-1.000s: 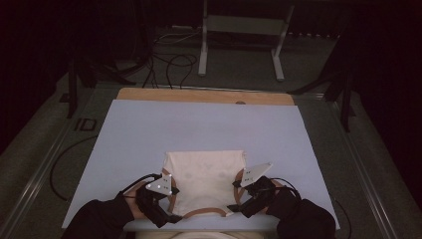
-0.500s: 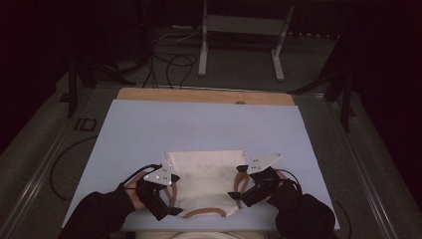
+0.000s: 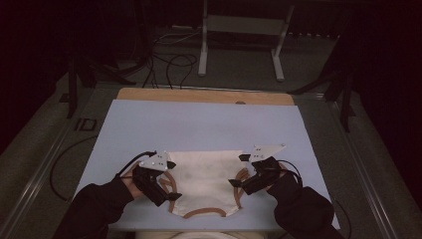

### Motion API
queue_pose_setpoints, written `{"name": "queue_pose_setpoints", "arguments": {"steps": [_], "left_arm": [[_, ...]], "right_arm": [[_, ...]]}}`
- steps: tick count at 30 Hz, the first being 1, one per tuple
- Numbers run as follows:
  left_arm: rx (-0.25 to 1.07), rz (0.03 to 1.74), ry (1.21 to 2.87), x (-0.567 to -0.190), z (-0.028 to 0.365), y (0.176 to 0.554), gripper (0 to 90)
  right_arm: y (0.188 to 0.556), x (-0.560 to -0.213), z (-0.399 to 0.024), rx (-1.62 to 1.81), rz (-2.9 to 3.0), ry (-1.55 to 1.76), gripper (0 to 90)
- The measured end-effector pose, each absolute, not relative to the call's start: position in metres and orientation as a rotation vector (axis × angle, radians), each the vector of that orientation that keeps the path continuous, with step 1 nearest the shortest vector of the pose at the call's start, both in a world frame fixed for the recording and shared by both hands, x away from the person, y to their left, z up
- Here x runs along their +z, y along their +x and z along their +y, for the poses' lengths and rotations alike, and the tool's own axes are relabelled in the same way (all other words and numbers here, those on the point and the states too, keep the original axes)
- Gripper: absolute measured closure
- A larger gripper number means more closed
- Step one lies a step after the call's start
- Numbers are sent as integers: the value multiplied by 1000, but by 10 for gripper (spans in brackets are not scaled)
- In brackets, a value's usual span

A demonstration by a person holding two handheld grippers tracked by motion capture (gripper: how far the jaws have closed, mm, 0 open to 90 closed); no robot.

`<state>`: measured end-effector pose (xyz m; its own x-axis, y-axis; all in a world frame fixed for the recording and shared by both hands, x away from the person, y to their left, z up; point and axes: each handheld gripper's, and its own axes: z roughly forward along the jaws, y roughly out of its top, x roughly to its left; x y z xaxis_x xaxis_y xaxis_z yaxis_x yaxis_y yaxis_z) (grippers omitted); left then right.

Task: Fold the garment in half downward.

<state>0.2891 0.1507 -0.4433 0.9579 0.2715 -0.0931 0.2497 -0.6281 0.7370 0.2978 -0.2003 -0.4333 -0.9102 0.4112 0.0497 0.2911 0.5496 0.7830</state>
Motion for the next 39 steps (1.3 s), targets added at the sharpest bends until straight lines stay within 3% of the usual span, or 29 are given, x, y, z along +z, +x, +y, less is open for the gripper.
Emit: {"name": "queue_pose_setpoints", "arguments": {"steps": [7, 13, 31, 39], "left_arm": [[138, 437, 2236, -442, 160, 304, 2], [116, 528, 2227, -448, 164, 319, 1], [187, 689, 2262, -482, 176, 359, 3], [167, 769, 2258, -501, 182, 374, 147]], "right_arm": [[312, -425, -203, 1274, 2572, 612, 103], [325, -424, -204, 1241, 2562, 625, 104], [373, -456, -208, 1219, 2527, 767, 97], [385, -474, -213, 1205, 2541, 841, 96]]}}
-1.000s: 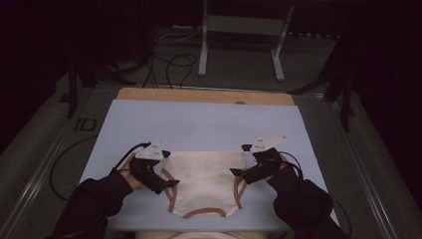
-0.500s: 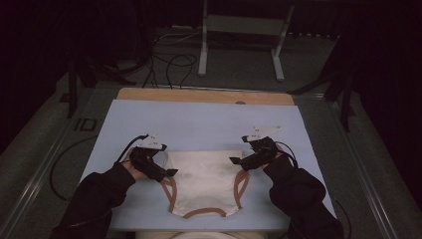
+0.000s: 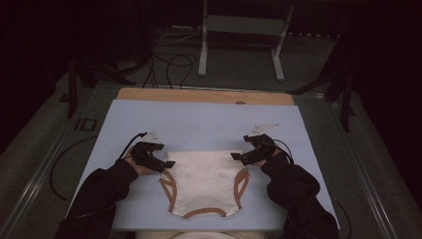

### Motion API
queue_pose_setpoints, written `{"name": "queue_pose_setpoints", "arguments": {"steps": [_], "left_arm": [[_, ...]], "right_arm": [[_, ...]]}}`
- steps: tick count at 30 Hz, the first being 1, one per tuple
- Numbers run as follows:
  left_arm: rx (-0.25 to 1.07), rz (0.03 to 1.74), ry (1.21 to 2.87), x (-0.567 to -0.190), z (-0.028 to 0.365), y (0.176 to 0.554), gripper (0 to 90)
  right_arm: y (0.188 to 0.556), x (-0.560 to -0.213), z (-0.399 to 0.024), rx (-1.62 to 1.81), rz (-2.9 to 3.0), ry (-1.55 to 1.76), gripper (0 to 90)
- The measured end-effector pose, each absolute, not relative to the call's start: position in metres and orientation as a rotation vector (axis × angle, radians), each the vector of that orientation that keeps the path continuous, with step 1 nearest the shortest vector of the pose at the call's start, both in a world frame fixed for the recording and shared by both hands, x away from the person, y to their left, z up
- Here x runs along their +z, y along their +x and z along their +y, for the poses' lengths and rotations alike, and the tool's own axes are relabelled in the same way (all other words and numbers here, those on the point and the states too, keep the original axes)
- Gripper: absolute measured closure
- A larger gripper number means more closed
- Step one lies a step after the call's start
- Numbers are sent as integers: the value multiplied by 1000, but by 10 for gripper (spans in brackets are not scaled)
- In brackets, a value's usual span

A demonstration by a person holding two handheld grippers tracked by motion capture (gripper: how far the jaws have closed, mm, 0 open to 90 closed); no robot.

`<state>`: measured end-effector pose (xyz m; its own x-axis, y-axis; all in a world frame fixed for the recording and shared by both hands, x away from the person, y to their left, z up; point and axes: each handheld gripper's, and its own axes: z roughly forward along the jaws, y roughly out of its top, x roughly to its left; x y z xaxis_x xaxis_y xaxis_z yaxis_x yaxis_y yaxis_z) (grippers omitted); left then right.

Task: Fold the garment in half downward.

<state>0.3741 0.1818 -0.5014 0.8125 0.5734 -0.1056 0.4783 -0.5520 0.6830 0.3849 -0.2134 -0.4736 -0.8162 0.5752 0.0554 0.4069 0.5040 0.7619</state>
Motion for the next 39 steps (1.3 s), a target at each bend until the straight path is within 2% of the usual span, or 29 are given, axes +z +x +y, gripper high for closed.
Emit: {"name": "queue_pose_setpoints", "arguments": {"steps": [5, 7, 16, 22, 24, 26, 27, 30, 33, 36, 39], "left_arm": [[177, 792, 2268, -509, 180, 381, 174], [186, 804, 2269, -511, 179, 384, 215], [240, 817, 2315, -518, 179, 387, 341], [234, 804, 2334, -516, 177, 386, 443], [228, 803, 2339, -515, 176, 385, 480], [219, 797, 2340, -515, 176, 384, 526], [219, 797, 2340, -515, 176, 384, 540], [202, 810, 2341, -514, 175, 383, 578], [195, 819, 2343, -513, 174, 382, 623], [204, 825, 2346, -513, 171, 380, 666], [218, 851, 2344, -512, 170, 379, 679]], "right_arm": [[394, -487, -214, 1186, 2557, 904, 97], [398, -493, -214, 1167, 2563, 930, 103], [405, -514, -214, 1073, 2591, 990, 201], [405, -518, -214, 1001, 2621, 996, 329], [405, -516, -214, 1001, 2628, 985, 427], [402, -515, -211, 991, 2647, 965, 491], [402, -515, -211, 991, 2647, 965, 491], [398, -513, -208, 965, 2672, 925, 668], [398, -512, -208, 967, 2706, 911, 791], [395, -510, -206, 950, 2719, 883, 846], [394, -509, -204, 934, 2722, 871, 860]]}}
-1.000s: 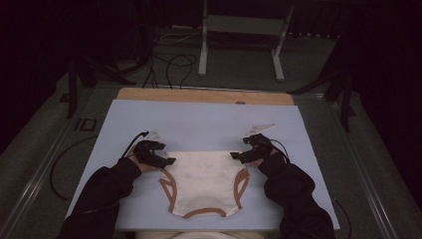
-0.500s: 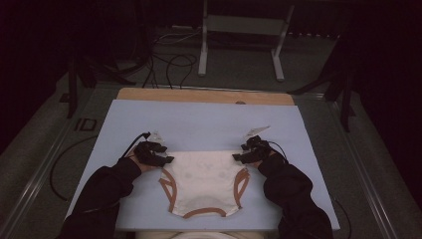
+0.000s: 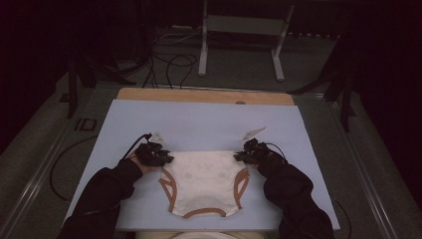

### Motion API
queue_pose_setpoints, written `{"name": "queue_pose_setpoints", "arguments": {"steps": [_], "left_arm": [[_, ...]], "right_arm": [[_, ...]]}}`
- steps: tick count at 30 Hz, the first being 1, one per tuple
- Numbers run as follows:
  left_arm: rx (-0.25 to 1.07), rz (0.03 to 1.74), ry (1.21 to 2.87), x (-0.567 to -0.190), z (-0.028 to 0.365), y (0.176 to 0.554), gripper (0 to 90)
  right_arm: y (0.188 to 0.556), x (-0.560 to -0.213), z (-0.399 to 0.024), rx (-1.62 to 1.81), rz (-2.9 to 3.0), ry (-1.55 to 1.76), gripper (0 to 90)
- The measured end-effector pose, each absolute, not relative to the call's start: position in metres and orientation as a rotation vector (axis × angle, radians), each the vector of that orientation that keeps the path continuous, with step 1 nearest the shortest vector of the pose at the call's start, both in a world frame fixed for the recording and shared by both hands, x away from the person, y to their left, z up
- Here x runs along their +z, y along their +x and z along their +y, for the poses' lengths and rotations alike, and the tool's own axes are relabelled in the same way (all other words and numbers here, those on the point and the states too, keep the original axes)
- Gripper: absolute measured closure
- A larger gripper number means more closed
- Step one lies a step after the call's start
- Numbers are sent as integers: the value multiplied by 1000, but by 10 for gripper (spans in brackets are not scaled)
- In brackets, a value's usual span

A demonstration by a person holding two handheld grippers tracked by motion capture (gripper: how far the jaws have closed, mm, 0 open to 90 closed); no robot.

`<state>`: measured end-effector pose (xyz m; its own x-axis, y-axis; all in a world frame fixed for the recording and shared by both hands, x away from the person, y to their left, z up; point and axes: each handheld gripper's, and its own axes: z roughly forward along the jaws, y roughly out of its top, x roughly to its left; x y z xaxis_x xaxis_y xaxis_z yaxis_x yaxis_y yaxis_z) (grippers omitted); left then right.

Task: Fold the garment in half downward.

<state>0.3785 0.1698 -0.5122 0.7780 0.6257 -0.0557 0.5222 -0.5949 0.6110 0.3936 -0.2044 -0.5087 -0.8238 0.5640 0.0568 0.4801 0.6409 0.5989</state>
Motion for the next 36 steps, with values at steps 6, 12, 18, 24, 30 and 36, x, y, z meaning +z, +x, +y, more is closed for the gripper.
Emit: {"name": "queue_pose_setpoints", "arguments": {"steps": [6, 12, 18, 24, 30, 36], "left_arm": [[211, 885, 2343, -510, 166, 375, 773], [249, 895, 2355, -505, 162, 369, 856], [269, 889, 2323, -496, 163, 368, 864], [290, 866, 2295, -485, 162, 371, 864], [315, 853, 2276, -478, 159, 377, 864], [323, 854, 2264, -476, 156, 385, 864]], "right_arm": [[391, -506, -205, 931, 2720, 857, 866], [388, -498, -207, 958, 2696, 838, 869], [387, -491, -209, 979, 2673, 818, 872], [389, -486, -212, 987, 2650, 829, 873], [393, -480, -215, 990, 2624, 845, 873], [398, -479, -218, 1006, 2596, 871, 873]]}}
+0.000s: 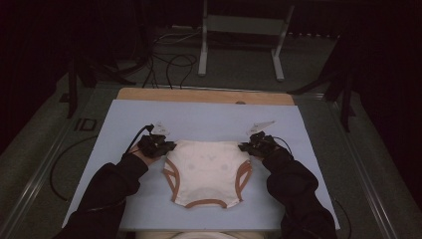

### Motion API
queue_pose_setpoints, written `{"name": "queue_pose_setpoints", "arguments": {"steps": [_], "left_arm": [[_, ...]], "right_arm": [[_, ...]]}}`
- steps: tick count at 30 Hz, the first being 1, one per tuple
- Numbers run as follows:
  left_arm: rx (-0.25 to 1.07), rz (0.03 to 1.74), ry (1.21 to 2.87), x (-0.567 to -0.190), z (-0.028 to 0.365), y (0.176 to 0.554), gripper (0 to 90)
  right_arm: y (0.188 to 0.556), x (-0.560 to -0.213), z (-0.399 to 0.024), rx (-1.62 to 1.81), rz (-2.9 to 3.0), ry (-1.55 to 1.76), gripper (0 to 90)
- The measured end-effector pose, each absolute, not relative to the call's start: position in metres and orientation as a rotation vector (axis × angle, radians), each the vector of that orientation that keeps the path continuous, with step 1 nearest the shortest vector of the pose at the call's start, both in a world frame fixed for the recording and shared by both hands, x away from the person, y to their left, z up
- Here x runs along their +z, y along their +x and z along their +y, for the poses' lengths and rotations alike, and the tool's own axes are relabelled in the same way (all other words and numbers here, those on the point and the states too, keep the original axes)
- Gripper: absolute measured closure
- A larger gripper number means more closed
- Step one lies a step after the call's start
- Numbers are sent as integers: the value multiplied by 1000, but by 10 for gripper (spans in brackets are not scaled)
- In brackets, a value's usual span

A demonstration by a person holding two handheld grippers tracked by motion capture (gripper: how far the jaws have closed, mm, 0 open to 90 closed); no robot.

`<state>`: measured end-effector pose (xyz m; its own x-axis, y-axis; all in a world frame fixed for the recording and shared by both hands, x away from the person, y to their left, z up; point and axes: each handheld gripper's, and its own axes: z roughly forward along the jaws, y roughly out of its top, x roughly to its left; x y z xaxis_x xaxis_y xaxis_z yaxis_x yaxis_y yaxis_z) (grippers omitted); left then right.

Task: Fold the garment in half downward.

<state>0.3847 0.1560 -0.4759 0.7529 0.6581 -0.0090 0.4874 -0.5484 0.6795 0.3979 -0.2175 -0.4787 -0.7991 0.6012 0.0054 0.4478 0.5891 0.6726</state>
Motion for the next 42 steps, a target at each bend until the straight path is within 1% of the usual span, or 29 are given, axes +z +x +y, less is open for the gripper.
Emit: {"name": "queue_pose_setpoints", "arguments": {"steps": [18, 35, 42], "left_arm": [[350, 857, 2228, -468, 152, 411, 864], [356, 897, 2202, -471, 148, 431, 864], [365, 904, 2191, -469, 149, 443, 864]], "right_arm": [[422, -476, -221, 987, 2519, 931, 873], [445, -465, -214, 971, 2485, 943, 873], [456, -467, -216, 959, 2459, 975, 872]]}}
